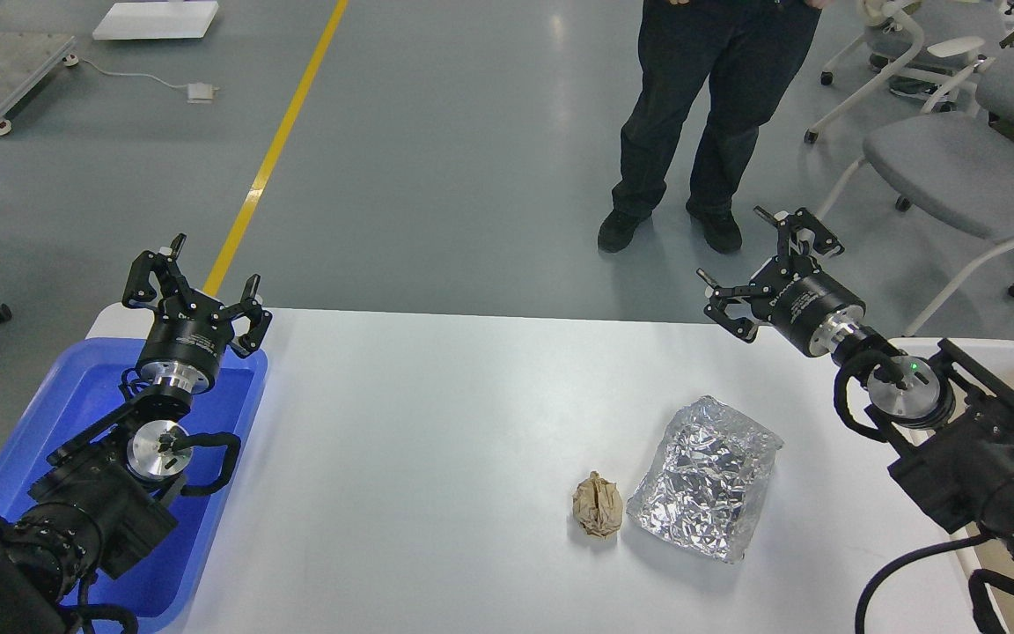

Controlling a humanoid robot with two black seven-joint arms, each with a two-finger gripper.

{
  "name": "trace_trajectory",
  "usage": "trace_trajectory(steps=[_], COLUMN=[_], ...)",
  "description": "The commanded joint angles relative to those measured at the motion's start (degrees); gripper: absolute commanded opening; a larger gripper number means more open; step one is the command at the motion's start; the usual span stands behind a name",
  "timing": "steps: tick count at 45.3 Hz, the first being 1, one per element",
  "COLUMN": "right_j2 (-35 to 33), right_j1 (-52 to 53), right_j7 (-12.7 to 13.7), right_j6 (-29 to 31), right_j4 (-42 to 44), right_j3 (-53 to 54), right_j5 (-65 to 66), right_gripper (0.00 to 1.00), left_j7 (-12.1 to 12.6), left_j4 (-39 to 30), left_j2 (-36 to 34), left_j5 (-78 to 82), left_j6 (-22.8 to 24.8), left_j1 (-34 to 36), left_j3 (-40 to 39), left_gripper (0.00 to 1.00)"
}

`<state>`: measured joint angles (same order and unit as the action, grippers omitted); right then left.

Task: Tidy desktop
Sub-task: 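Swing the right gripper outward and lower it beside the silver foil packet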

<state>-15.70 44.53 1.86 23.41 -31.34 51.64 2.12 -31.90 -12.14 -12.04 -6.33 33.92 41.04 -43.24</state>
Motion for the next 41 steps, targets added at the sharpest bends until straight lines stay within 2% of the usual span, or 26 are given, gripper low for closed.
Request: trace_trajectory(steps=[1,12,18,19,25,30,41], right_j2=[-8.8,-20.0,-24.4,-25.2,-25.7,-25.8,-26.0], right_j1=[0.6,0.8,1.6,2.3,6.0,10.3,16.8], right_j7=[0.0,0.0,0.0,0.0,-0.1,-0.4,-4.1], right_j6=[0.1,-0.1,-0.6,-0.7,-3.5,-7.2,-15.7], right_j4=[-10.8,-26.1,-31.9,-33.1,-33.2,-33.1,-32.7], right_j3=[-3.2,-11.6,-16.0,-17.9,-24.1,-34.5,-55.7], right_j5=[10.7,21.6,34.3,39.9,51.2,57.6,64.8], right_gripper=[1.0,1.0,1.0,1.0,0.99,0.99,1.0], left_j7=[0.0,0.0,0.0,0.0,0.0,0.0,0.0], left_j4=[0.0,0.0,-0.1,0.0,0.0,0.0,-0.1], left_j2=[0.0,0.0,0.0,0.0,0.0,0.0,0.0], left_j5=[0.0,0.0,0.0,0.0,0.0,0.0,0.0], left_j6=[0.0,0.0,0.0,0.0,0.1,0.1,0.1], left_j1=[0.0,0.0,0.0,0.0,0.0,0.0,0.0], left_j3=[0.0,0.0,0.0,0.0,0.0,0.0,0.0], left_gripper=[1.0,1.0,1.0,1.0,1.0,1.0,1.0])
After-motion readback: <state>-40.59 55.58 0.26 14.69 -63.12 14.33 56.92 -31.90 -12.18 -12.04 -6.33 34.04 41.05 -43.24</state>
